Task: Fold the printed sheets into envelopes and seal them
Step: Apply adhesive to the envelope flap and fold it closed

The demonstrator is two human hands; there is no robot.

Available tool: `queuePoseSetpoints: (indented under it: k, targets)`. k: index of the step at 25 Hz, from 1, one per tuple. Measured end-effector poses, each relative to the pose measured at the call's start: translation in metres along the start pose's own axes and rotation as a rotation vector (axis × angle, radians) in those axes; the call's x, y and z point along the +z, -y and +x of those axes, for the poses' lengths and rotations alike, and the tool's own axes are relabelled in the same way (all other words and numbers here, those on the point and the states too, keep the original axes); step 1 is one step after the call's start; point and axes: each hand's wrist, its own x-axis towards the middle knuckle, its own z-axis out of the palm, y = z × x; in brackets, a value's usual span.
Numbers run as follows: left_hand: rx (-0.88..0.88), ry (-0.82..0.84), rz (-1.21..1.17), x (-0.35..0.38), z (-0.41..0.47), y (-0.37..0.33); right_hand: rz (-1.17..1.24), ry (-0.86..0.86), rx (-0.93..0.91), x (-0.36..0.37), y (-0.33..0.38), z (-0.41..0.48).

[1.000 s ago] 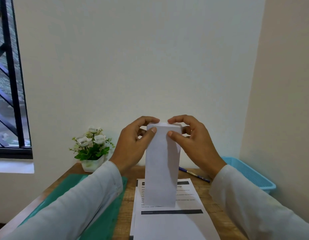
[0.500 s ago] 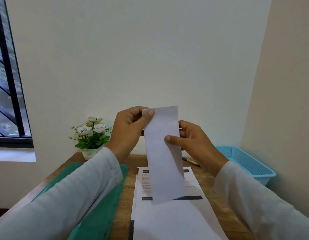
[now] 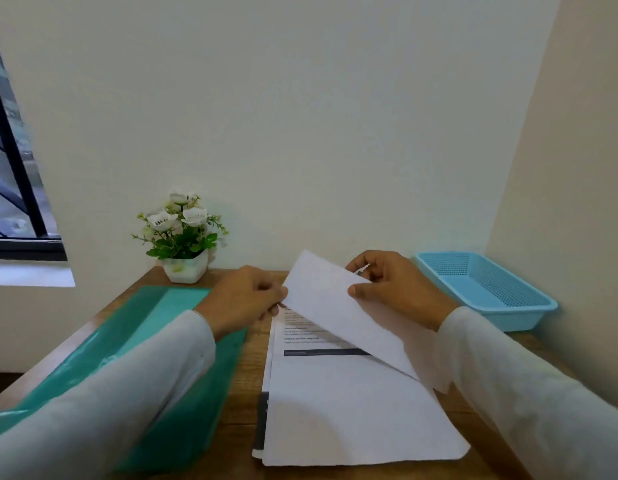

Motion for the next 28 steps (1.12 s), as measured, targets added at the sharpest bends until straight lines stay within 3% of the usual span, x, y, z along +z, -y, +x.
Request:
queuePoseSetpoints:
  k: [4, 7, 13, 23, 28]
  targets:
    - [-0.018, 0.035, 0.526, 0.022, -0.005, 0.021, -0.140, 0.005, 0.041, 0.031, -0.032, -0.001]
    - [0.019, -0.017, 0.742, 0.031, -0.008, 0.028, -0.211, 0.073, -0.011, 0.045, -0.050, -0.001]
    - [0.268, -0.040, 0.755, 0.047, 0.005, 0.026, -0.289, 0.150, -0.087, 0.051, -0.059, 0.001]
    - [0.405, 0.114, 1.049, 0.037, 0.003, 0.038, -0.266, 0.149, -0.083, 0.051, -0.063, 0.002]
    - [0.453, 0.044, 0.881, 0.025, -0.026, 0.063, -0.339, 0.154, -0.093, 0.048, -0.058, 0.003]
